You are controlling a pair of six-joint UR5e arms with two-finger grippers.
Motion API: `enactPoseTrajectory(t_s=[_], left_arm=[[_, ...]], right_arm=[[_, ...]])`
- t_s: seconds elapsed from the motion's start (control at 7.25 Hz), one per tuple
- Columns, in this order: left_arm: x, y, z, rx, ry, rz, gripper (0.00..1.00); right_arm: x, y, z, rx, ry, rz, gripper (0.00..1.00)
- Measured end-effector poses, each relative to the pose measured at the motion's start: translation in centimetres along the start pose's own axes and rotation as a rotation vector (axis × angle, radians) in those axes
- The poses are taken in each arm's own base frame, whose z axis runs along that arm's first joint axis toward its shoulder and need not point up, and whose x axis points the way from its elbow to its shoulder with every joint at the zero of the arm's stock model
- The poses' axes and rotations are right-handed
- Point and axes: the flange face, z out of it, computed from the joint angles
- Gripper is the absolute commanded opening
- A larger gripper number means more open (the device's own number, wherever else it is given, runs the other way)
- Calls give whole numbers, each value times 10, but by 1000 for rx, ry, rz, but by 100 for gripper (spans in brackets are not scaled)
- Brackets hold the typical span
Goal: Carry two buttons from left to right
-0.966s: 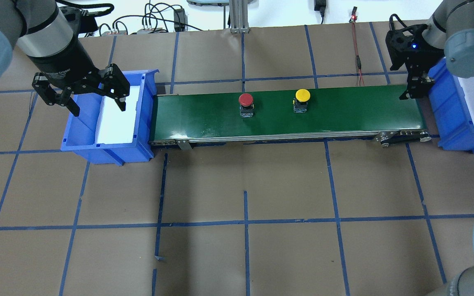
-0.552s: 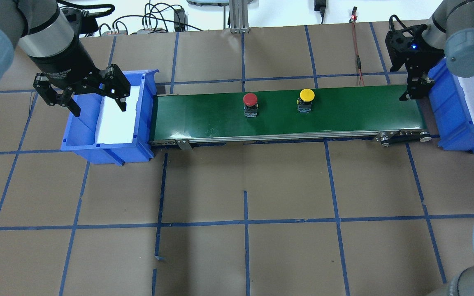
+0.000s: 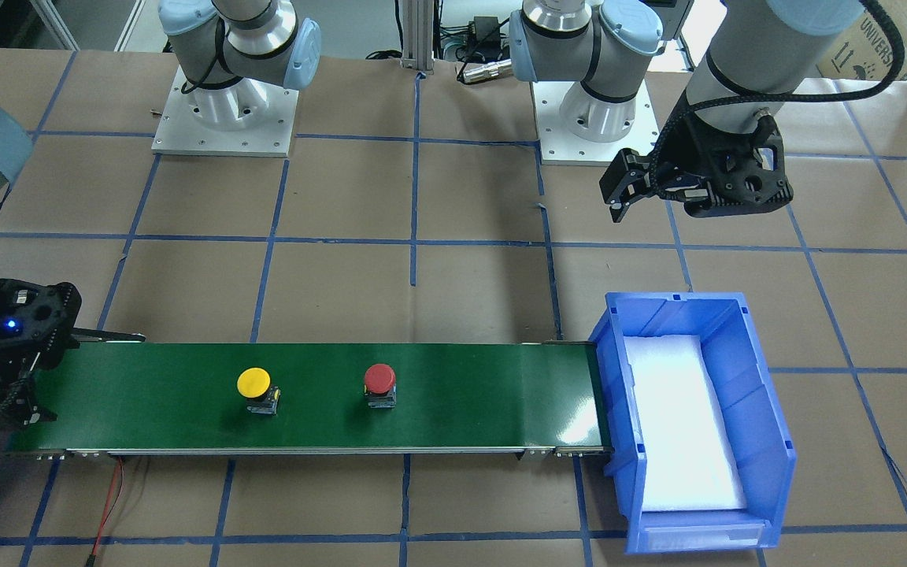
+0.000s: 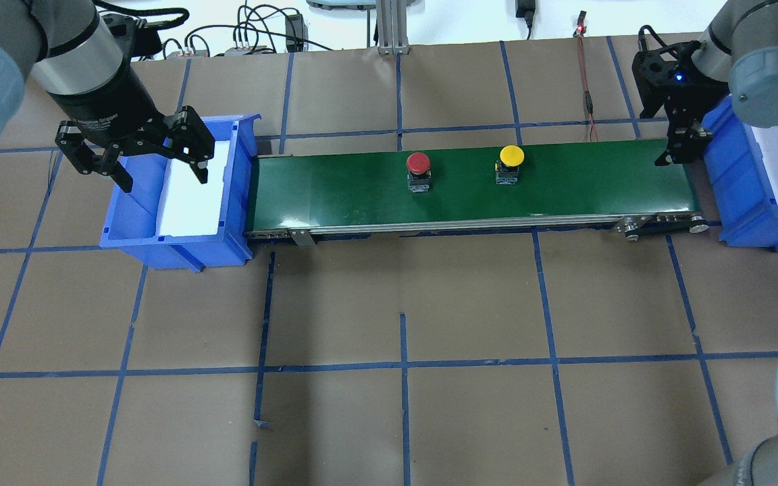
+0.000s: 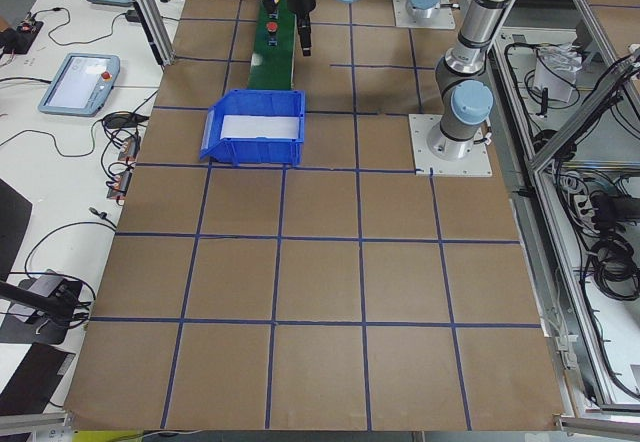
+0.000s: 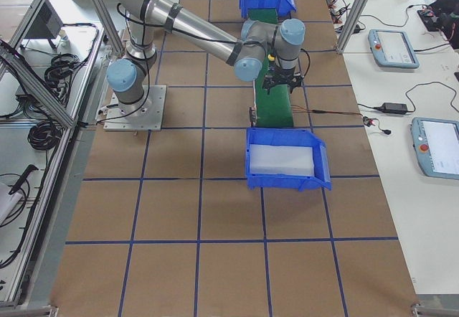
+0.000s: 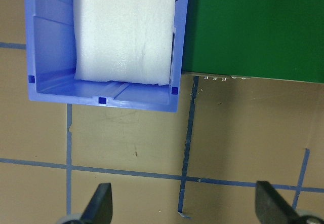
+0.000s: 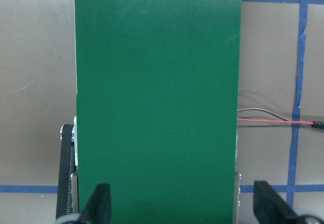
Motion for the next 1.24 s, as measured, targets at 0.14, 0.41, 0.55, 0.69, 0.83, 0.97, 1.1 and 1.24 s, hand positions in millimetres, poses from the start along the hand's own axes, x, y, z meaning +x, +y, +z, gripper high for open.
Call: enactPoseTrajectory(t_s=[0.14, 0.41, 0.55, 0.69, 0.83, 0.97, 1.1, 1.24], left_arm=[[0, 0, 0, 0, 0, 0, 100], [0, 2, 1, -3, -1, 1, 100], [0, 3, 2, -5, -2, 1, 100], [0, 4, 3, -6, -2, 1, 100], [0, 4, 3, -6, -2, 1, 100], [0, 4, 3, -6, -2, 1, 100], [0, 4, 3, -7, -3, 1, 100], [0, 4, 3, -6, -3, 1, 100]], right_arm=[[1, 0, 2, 0, -3, 0, 100], [1, 1, 5, 3, -9, 2, 100], [1, 2, 7, 5, -13, 3, 100], [1, 2, 8, 5, -13, 4, 100], [0, 1, 6, 5, -11, 5, 100], [0, 1, 5, 5, -10, 5, 100], [1, 0, 5, 4, -10, 5, 100], [1, 0, 5, 4, -10, 6, 100]])
